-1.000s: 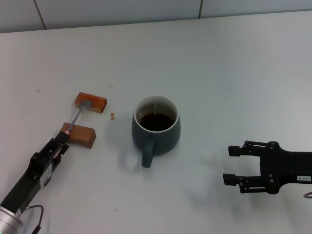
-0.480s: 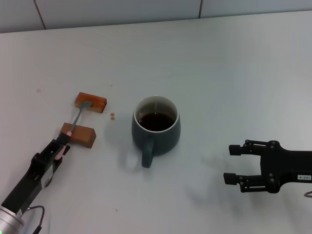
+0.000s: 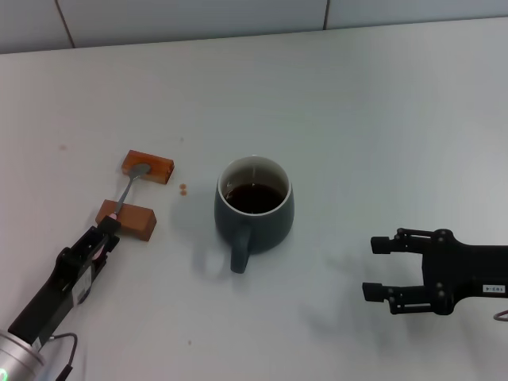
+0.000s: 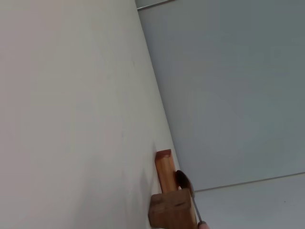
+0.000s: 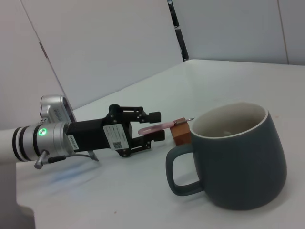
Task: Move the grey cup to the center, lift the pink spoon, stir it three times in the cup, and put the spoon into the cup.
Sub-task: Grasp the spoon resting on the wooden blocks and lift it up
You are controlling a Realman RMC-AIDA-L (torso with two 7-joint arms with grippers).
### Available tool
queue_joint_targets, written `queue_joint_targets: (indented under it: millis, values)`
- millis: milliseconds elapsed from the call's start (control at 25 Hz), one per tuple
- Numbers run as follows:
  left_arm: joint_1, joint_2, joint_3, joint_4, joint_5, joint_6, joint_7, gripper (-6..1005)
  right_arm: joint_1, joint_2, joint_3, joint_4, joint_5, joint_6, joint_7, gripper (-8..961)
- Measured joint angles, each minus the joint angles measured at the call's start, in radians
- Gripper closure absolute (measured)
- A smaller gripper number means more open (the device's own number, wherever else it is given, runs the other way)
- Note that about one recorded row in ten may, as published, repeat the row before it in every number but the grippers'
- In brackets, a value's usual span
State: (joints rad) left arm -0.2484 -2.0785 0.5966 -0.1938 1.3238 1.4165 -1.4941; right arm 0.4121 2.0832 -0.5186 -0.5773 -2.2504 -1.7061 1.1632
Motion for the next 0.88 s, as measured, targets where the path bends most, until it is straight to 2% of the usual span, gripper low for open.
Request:
queue_joint_targets:
  millis: [240,880]
  values:
    - [-0.002,0.000,-0.004,-0.001,0.000,-0.009,0.000,660,0.005,-0.001,-0.006,-0.001,0.000,0.002,0.001,143]
    - [-0.015,0.000,-0.001,-0.010,0.000,-0.026,-0.007,685,0.010,-0.003,-0.006,-0.001,-0.008,0.002,0.003,144]
